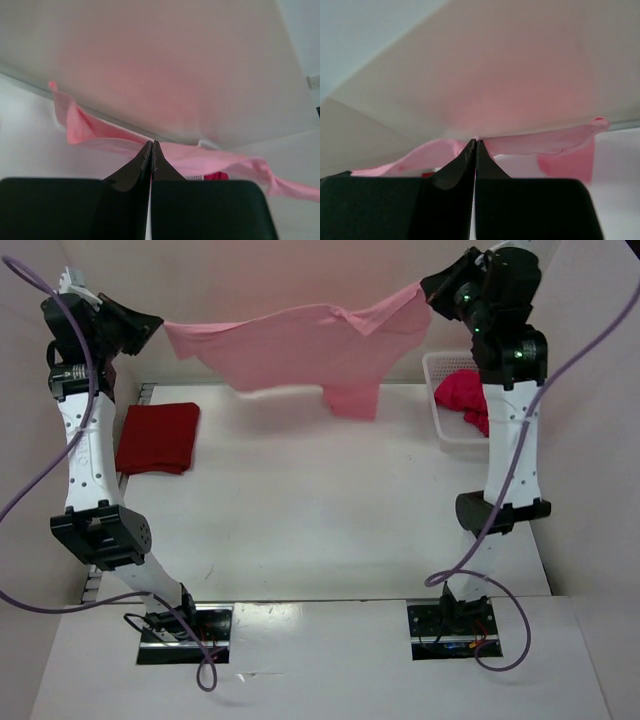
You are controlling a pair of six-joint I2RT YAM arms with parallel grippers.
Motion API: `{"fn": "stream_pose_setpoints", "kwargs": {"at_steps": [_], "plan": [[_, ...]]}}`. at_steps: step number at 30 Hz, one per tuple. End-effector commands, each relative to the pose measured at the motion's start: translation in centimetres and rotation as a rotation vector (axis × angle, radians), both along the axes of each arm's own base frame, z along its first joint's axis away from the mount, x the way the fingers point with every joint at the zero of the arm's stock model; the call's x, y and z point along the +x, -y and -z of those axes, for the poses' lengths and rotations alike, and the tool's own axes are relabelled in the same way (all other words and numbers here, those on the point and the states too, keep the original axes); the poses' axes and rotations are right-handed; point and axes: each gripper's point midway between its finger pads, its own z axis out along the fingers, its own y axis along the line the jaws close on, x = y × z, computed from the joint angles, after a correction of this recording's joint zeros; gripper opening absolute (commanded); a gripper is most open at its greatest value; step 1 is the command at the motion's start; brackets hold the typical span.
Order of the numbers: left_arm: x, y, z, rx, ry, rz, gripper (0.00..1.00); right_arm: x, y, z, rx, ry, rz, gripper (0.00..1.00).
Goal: Fold and stack the t-shirts
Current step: Flatten out the tshirt, then fold the flattened tshirt in 1/3 of the way
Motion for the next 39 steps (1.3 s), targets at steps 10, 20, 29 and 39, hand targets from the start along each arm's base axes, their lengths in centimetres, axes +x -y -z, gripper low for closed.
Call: {"fn": "stream_pose_setpoints", "kwargs": {"at_steps": [10, 20, 29, 39], "plan": [[-4.1, 0.0, 9.8, 0.009, -0.173, 0.041, 0.0, -6.6, 1.5, 17.5, -0.042, -0.35, -0.019, 0.0], [-12.1, 2.7, 33.4, -0.124, -0.656, 0.121, 0.0, -16.7, 1.7, 41.3, 0.056, -0.924, -0.05, 0.0], [-20.2, 2.4, 38.9, -0.18, -0.885, 0.072, 0.0, -25.1, 0.4, 41.6, 0.157, -1.042, -0.119, 0.0], [-19.1, 0.7, 35.1, -0.135, -0.8, 0.061, 0.0, -24.9, 2.4, 38.3, 0.085, -0.989, -0.038, 0.0]]}}
